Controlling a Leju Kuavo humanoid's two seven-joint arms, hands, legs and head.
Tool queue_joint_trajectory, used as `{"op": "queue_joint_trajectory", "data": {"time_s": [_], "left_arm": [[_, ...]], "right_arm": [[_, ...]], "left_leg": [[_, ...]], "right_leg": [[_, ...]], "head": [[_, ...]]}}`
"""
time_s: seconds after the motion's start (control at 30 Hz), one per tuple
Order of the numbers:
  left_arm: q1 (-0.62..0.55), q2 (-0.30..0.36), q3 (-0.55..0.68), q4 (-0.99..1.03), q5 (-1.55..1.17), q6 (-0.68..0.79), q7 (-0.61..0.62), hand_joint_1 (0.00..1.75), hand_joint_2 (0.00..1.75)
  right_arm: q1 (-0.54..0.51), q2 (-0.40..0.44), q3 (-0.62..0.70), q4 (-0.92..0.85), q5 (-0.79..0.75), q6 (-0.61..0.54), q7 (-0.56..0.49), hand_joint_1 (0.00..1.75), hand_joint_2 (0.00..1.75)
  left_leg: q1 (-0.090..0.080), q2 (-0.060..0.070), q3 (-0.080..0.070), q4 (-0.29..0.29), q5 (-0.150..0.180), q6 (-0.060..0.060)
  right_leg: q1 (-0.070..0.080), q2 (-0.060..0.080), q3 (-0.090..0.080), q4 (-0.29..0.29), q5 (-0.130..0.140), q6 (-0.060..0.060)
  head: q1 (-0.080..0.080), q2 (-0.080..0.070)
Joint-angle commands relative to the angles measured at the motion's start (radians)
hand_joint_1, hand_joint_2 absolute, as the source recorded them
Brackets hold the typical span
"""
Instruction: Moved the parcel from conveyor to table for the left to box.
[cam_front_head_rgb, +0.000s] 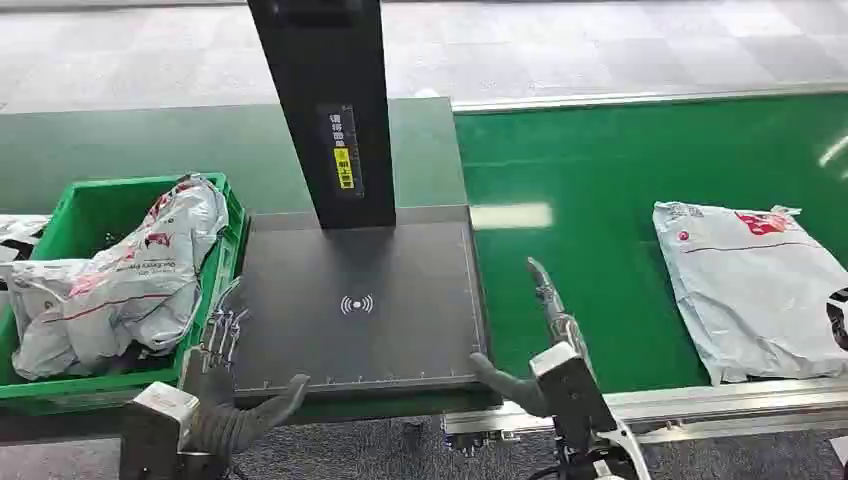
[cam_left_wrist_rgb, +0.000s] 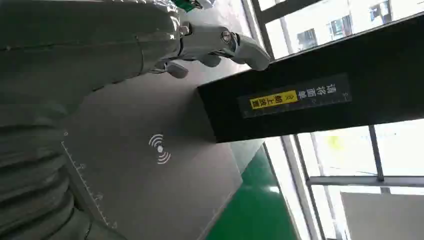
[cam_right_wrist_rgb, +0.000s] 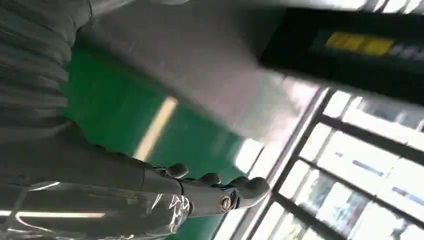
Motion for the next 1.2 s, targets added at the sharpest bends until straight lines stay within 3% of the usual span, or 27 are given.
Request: {"op": "queue_joint_trajectory", "data": {"time_s": [0.03, 0.2, 0.27, 0.33, 0.4, 0.47, 0.6, 0.7, 0.93, 1.2], "left_arm": [[0.019, -0.011, 0.032, -0.003, 0.004, 0.000, -0.001, 0.00, 1.75], [-0.016, -0.012, 0.038, 0.022, 0.018, -0.003, -0.001, 0.00, 1.75], [-0.018, -0.010, 0.037, 0.024, 0.020, -0.002, 0.000, 0.00, 1.75], [-0.022, 0.002, 0.033, 0.031, 0.028, 0.000, -0.001, 0.00, 1.75], [-0.022, 0.022, 0.021, 0.043, 0.042, 0.005, -0.010, 0.00, 1.75], [-0.025, 0.033, 0.013, 0.055, 0.053, 0.021, -0.018, 0.00, 1.75], [-0.047, 0.030, 0.013, 0.072, 0.072, 0.038, -0.024, 0.00, 1.75], [-0.060, 0.023, 0.015, 0.076, 0.072, 0.028, -0.018, 0.00, 1.75], [-0.055, 0.029, 0.020, 0.072, 0.070, 0.035, -0.014, 0.00, 1.75], [-0.072, 0.030, 0.020, 0.078, 0.069, 0.037, -0.008, 0.00, 1.75]], "right_arm": [[-0.208, -0.149, -0.324, 0.228, 0.217, 0.004, 0.136, 0.00, 1.75], [-0.366, -0.297, -0.414, 0.461, 0.317, 0.046, 0.226, 0.00, 1.75], [-0.394, -0.316, -0.435, 0.512, 0.316, 0.050, 0.211, 0.00, 1.75], [-0.456, -0.374, -0.460, 0.633, 0.383, 0.059, 0.302, 0.00, 1.75], [-0.517, -0.447, -0.485, 0.782, 0.400, 0.071, 0.328, 0.00, 1.75], [-0.563, -0.502, -0.502, 0.895, 0.392, 0.063, 0.286, 0.00, 1.75], [-0.745, -0.610, -0.477, 1.189, 0.455, 0.055, 0.356, 0.00, 1.75], [-0.764, -0.634, -0.496, 1.271, 0.464, 0.038, 0.381, 0.00, 1.75], [-0.693, -0.636, -0.562, 1.301, 0.434, 0.037, 0.389, 0.00, 1.75], [-0.733, -0.623, -0.572, 1.356, 0.427, 0.081, 0.397, 0.00, 1.75]], "left_leg": [[0.001, 0.002, 0.003, -0.002, 0.000, 0.000], [0.000, 0.001, 0.002, -0.001, 0.001, 0.000], [0.000, 0.000, 0.002, 0.000, 0.001, 0.001], [0.000, -0.001, 0.002, -0.001, 0.003, 0.001], [-0.001, 0.001, 0.002, 0.000, 0.002, 0.001], [-0.001, -0.001, 0.002, 0.000, 0.001, 0.001], [-0.001, -0.001, 0.002, 0.000, 0.002, 0.002], [-0.002, -0.002, 0.002, 0.000, 0.002, 0.001], [-0.001, -0.005, 0.003, -0.001, 0.001, 0.000], [-0.001, -0.002, 0.001, -0.001, 0.001, 0.001]], "right_leg": [[0.001, 0.003, 0.004, -0.004, 0.002, -0.001], [0.000, 0.002, 0.003, -0.003, 0.003, 0.000], [0.000, 0.001, 0.002, -0.003, 0.004, 0.001], [0.001, 0.000, 0.004, -0.005, 0.005, 0.000], [0.000, 0.001, 0.003, -0.003, 0.004, 0.001], [0.000, 0.000, 0.003, -0.002, 0.003, 0.002], [-0.001, 0.000, 0.003, -0.003, 0.004, 0.001], [-0.001, -0.001, 0.003, -0.003, 0.004, 0.001], [0.000, -0.004, 0.004, -0.004, 0.002, 0.000], [0.000, -0.001, 0.002, -0.003, 0.003, 0.000]], "head": [[0.000, 0.000], [0.000, 0.000], [0.000, 0.000], [0.000, 0.000], [0.000, 0.000], [0.000, 0.000], [0.000, 0.000], [0.000, 0.000], [0.000, 0.000], [0.000, 0.000]]}}
